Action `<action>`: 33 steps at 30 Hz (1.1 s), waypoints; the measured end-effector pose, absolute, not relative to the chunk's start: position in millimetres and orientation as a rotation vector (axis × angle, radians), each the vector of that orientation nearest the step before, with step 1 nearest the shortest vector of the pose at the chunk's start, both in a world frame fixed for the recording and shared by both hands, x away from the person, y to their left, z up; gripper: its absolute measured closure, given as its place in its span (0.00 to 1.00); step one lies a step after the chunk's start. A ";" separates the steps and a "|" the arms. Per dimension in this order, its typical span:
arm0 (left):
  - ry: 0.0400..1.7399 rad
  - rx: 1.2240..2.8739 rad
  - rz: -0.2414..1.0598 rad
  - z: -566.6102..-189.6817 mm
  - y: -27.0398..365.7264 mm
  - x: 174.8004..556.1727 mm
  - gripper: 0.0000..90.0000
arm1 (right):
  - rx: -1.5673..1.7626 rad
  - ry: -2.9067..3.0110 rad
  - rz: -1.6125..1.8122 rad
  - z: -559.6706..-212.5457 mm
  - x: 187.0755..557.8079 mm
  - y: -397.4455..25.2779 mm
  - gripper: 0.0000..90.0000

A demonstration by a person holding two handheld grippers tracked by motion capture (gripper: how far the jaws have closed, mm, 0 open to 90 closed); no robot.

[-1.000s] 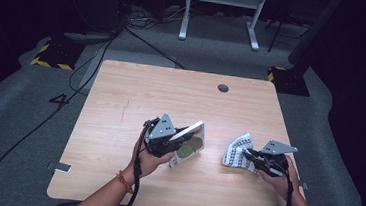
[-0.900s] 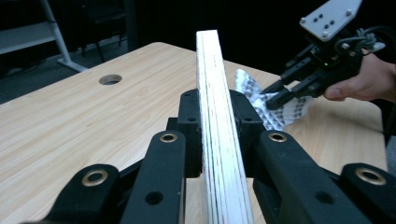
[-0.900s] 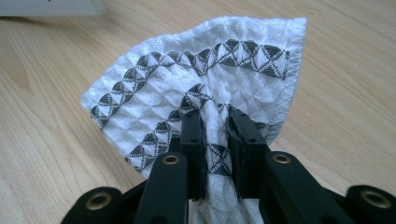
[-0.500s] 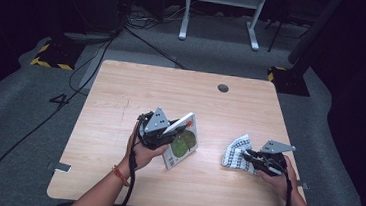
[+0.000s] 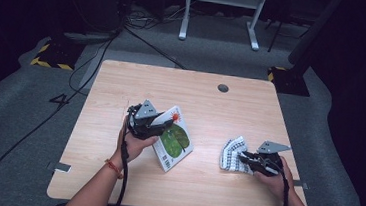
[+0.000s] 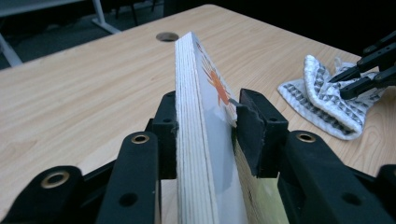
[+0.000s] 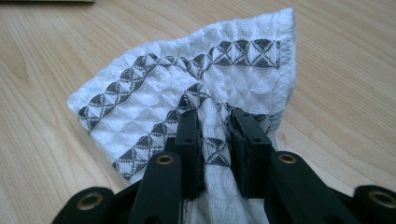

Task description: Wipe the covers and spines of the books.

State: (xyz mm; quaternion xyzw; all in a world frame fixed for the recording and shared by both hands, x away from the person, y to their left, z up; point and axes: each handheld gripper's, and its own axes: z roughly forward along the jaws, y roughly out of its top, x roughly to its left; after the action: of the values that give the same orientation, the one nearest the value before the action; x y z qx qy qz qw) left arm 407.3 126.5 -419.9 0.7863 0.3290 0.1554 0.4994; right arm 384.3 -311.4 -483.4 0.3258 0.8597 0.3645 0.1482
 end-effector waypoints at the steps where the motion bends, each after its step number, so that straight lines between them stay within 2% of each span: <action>1: 0.805 1.902 0.370 -421.4 128.7 409.1 0.68 | 0.937 2.474 1.048 -483.9 384.6 -310.9 0.82; 9: 0.872 1.959 0.363 -431.7 138.3 416.4 0.56 | 0.945 2.478 1.061 -485.1 385.8 -311.2 0.81; 14: 0.925 2.091 0.507 -433.9 136.3 418.2 0.46 | 0.948 2.478 1.066 -485.2 385.5 -312.1 0.80; 16: 0.931 2.106 0.481 -437.5 138.6 419.5 0.41 | 0.947 2.478 1.064 -485.5 385.6 -312.5 0.80; 26: 0.906 2.145 0.486 -440.9 134.6 419.5 0.38 | 0.947 2.473 1.058 -484.8 385.1 -312.6 0.77; 33: 0.889 2.161 0.498 -436.6 142.1 413.8 0.34 | 0.944 2.456 1.057 -479.3 383.6 -312.7 0.68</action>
State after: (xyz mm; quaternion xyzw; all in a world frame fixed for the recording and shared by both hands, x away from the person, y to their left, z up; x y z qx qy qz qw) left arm 413.8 142.1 -436.6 0.8413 0.3460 0.1937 0.3674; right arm 383.6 -312.7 -479.3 0.3292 0.8560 0.3684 0.1524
